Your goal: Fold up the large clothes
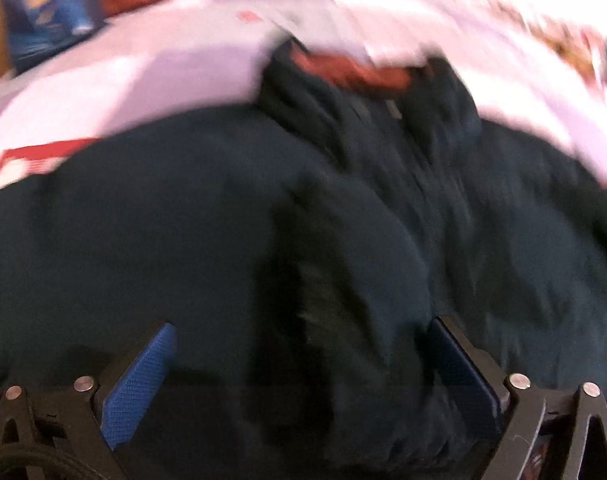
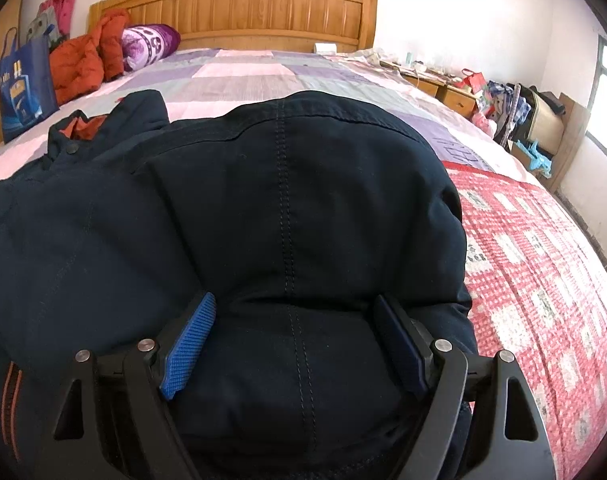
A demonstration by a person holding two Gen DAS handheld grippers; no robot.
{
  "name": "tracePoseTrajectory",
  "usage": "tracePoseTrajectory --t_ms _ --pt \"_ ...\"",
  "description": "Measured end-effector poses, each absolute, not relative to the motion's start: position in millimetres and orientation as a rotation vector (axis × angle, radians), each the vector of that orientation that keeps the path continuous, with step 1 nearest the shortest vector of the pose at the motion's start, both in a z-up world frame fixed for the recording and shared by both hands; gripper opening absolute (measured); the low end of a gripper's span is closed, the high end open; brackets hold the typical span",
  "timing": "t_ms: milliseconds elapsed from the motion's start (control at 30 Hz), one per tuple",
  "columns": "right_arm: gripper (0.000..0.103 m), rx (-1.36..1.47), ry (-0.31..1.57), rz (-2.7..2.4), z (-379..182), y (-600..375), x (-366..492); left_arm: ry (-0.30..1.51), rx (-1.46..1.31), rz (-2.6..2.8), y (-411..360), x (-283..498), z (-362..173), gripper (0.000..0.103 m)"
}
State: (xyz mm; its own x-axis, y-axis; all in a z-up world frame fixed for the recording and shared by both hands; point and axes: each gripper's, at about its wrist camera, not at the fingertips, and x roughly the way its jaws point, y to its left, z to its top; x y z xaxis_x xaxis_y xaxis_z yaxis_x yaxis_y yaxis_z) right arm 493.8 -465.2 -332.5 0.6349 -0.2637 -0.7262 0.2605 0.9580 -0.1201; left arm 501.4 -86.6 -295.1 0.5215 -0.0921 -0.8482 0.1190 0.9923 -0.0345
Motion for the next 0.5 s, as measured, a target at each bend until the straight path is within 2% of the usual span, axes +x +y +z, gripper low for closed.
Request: tracePoseTrajectory --t_ms 67,100,167,300,400,433,500 --pt "0.084 -0.006 0.831 -0.301 -331.7 -464.0 494.2 1.017 0.019 -0.151 -91.1 502.7 -301.2 0.089" --pt "0.084 -0.005 0.832 -0.3 -331.5 -464.2 494.3 1.015 -0.002 -0.166 -90.6 503.4 -300.0 0.076" --pt "0.084 -0.004 0.83 -0.3 -331.0 -464.1 493.8 1.006 -0.041 -0.215 -92.0 501.6 -295.5 0.059" --pt "0.084 -0.005 0.834 -0.301 -329.9 -462.7 494.9 0.96 0.062 -0.241 -103.9 496.2 -298.1 0.055" --pt "0.084 -0.055 0.847 -0.291 -316.0 -457.0 491.0 1.032 -0.008 -0.253 -95.0 505.2 -302.1 0.054" --pt "0.084 -0.064 0.834 -0.281 -306.7 -455.3 484.8 1.027 0.007 -0.256 -94.4 505.0 -299.0 0.049" --pt "0.084 -0.066 0.776 -0.265 -288.1 -456.8 471.8 0.975 0.034 -0.255 -94.0 500.4 -290.4 0.032"
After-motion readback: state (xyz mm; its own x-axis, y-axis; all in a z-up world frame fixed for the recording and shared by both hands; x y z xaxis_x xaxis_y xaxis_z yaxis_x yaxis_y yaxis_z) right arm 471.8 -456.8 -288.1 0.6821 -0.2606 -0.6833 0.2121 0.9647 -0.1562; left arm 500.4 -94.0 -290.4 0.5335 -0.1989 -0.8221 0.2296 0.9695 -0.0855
